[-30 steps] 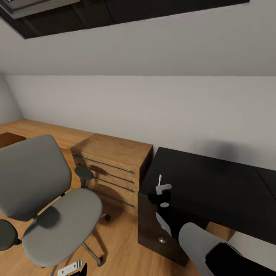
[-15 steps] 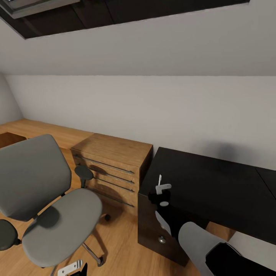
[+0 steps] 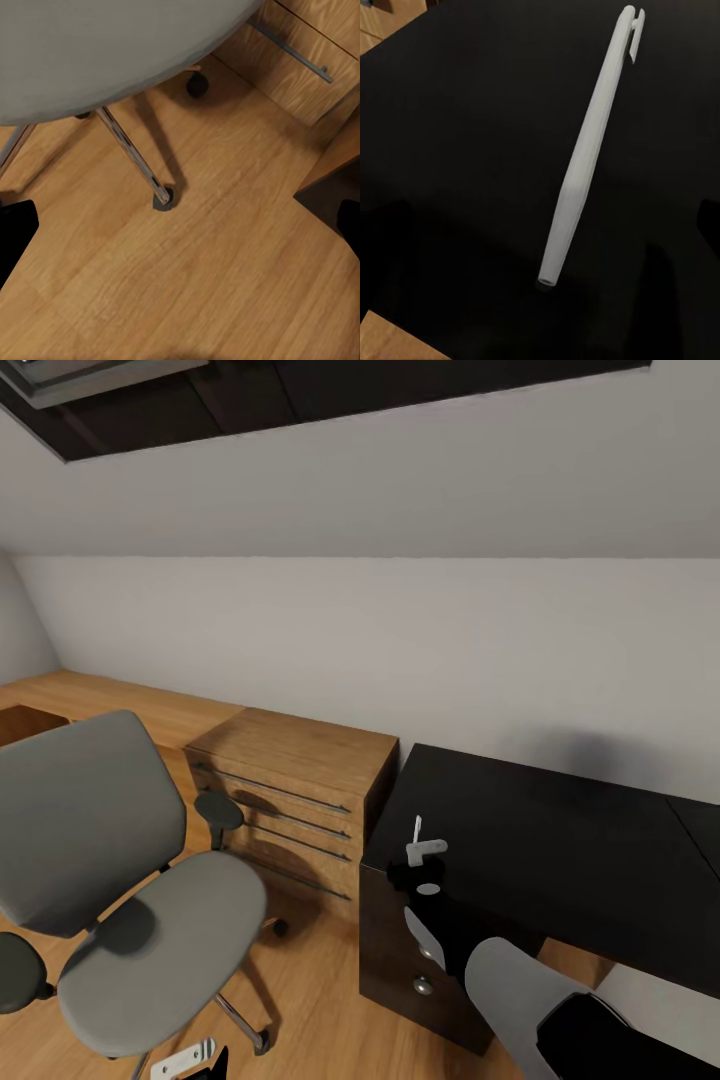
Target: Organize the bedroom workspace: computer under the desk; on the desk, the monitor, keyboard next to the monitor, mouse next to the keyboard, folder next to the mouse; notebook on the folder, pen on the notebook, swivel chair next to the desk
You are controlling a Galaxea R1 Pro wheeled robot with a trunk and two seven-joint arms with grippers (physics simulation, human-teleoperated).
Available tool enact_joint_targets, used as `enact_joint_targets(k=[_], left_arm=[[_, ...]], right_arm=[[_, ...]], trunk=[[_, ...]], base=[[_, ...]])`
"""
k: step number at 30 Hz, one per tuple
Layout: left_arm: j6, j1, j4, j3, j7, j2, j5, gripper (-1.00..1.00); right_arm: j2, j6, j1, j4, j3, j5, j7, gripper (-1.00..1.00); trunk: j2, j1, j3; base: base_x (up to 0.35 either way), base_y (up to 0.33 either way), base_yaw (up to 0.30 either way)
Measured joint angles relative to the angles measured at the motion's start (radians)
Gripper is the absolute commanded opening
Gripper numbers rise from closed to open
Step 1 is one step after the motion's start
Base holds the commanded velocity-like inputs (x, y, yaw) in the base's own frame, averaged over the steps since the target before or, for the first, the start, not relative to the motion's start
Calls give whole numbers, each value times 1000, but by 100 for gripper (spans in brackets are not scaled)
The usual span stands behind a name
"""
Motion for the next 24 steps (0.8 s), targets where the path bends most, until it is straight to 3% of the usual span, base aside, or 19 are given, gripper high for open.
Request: enact_joint_targets(k=[19,24], left_arm=[[1,0,3,0,1,0,1,100],[1,0,3,-1,1,0,1,100]], right_arm=[[0,-2,0,1,-1,-4,-1,100],[0,-1,1,-1,-49,-9,5,100]], trunk=[[0,0,0],[0,0,0]], base=[[0,0,0],[0,0,0]])
